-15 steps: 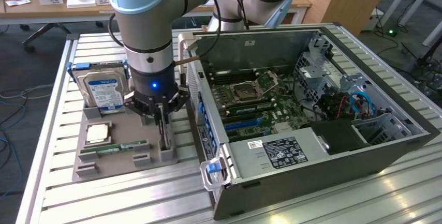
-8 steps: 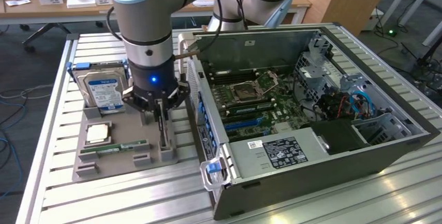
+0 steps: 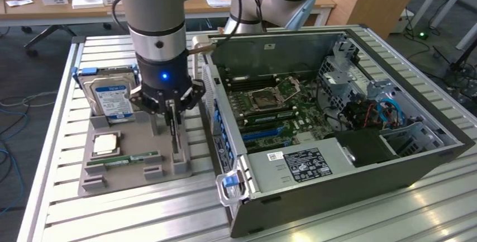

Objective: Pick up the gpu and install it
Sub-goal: 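Pick up the gpu and move the gpu toward the slot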

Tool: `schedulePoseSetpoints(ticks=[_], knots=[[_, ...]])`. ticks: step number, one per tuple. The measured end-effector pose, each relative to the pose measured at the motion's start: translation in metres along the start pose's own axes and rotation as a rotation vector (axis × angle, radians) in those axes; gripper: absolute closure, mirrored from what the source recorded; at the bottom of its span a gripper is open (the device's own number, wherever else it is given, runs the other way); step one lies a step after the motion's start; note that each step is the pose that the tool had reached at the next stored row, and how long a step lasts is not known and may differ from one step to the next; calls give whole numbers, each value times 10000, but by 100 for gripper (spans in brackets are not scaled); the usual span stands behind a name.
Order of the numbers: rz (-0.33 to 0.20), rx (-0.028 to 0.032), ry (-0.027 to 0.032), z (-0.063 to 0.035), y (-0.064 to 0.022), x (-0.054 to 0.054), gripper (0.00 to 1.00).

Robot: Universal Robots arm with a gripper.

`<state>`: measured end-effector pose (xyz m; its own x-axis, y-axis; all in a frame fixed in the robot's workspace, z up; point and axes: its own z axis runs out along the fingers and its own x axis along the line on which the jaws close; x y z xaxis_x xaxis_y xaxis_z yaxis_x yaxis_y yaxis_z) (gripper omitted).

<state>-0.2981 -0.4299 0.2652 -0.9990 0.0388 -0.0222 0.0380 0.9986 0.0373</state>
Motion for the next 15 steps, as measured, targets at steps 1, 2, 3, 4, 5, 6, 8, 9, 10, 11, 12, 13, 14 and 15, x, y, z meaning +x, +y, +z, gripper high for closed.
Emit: schedulePoseSetpoints(ticks=[1, 2, 3, 4, 5, 6, 8, 9, 10, 11, 12, 13, 14, 15], knots=[[-1, 4, -1, -25, 1, -1, 74], [-1, 10, 0, -53, 2, -1, 74], [-1, 16, -1, -81, 3, -2, 74], [-1, 23, -1, -109, 4, -3, 74], [-1, 31, -1, -139, 5, -3, 74], [-1, 38, -2, -171, 7, -4, 74], [-1, 52, -2, -231, 9, -5, 74], [-2, 60, -3, -259, 10, -6, 74], [-2, 68, -3, -286, 11, -6, 74], [-2, 75, -3, -311, 12, -7, 74], [-3, 81, -3, -336, 13, -8, 74], [-2, 86, -3, -356, 13, -8, 74], [-2, 90, -4, -374, 14, -9, 74], [-3, 93, -5, -394, 15, -9, 74]])
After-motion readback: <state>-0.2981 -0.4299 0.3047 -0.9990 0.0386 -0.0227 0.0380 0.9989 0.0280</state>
